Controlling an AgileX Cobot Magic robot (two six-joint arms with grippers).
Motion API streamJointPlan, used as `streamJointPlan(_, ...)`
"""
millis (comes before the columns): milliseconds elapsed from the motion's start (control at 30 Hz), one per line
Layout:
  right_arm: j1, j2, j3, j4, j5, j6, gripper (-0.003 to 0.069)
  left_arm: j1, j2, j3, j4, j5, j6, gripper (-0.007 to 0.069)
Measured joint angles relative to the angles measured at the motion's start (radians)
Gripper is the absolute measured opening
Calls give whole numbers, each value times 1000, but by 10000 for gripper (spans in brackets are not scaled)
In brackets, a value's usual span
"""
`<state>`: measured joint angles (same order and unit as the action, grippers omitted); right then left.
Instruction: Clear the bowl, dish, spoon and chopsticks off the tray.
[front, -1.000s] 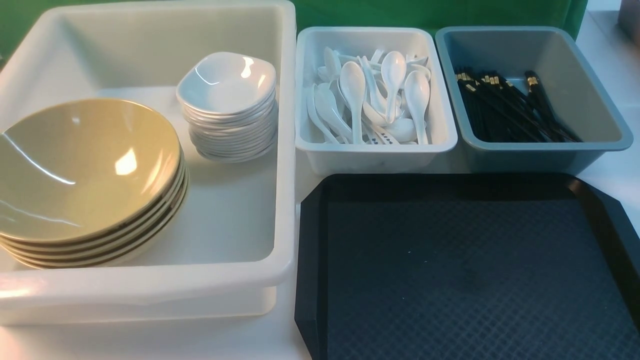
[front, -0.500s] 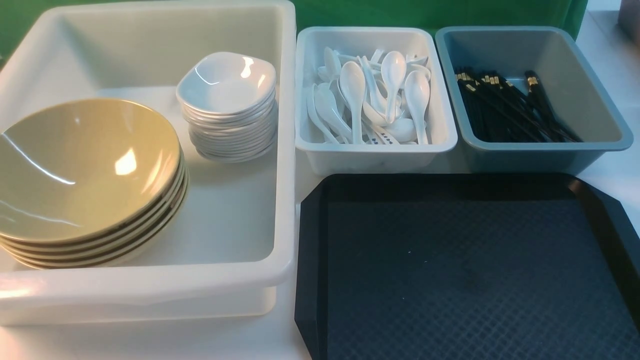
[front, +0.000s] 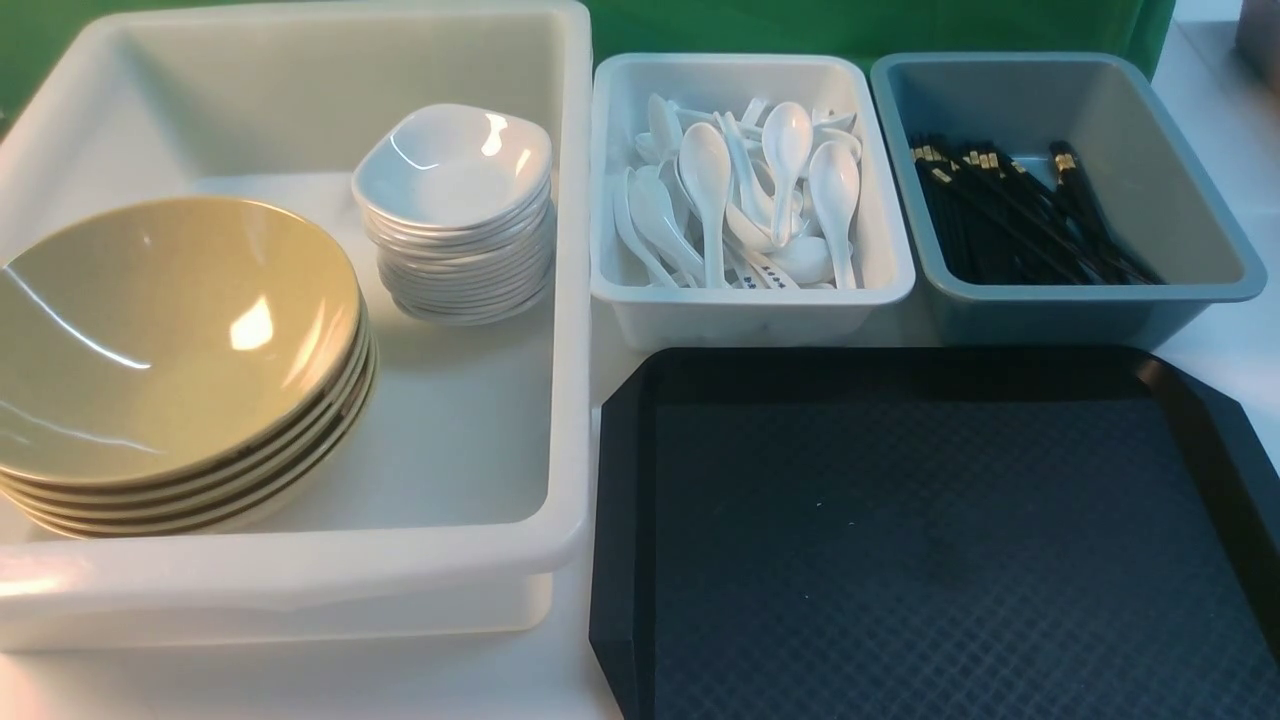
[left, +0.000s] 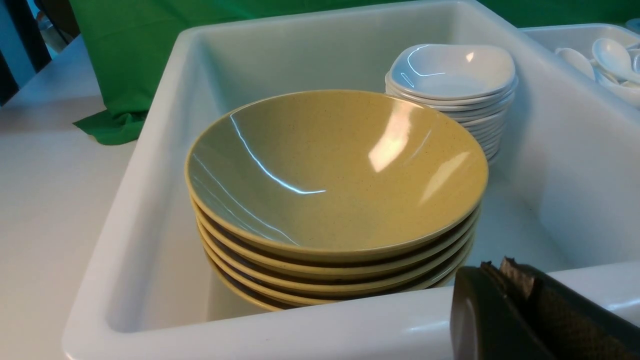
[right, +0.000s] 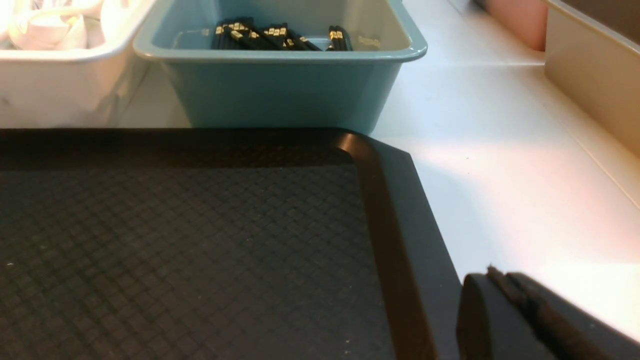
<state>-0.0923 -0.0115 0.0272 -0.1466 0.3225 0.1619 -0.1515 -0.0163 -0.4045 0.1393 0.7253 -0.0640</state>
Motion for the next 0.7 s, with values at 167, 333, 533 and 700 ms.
streamJointPlan(167, 0, 0, 0, 0, -1, 0, 50, 1, 0, 6, -18, -15, 0, -11)
streamJointPlan(333, 0, 0, 0, 0, -2, 0, 58, 49, 0, 123, -83, -278, 55, -11)
streamJointPlan(533, 0, 0, 0, 0, -2, 0, 62, 191, 0, 393, -185, -718, 110, -11)
streamJointPlan(700, 0, 0, 0, 0, -2, 0, 69, 231, 0, 430, -119, -655, 64, -11)
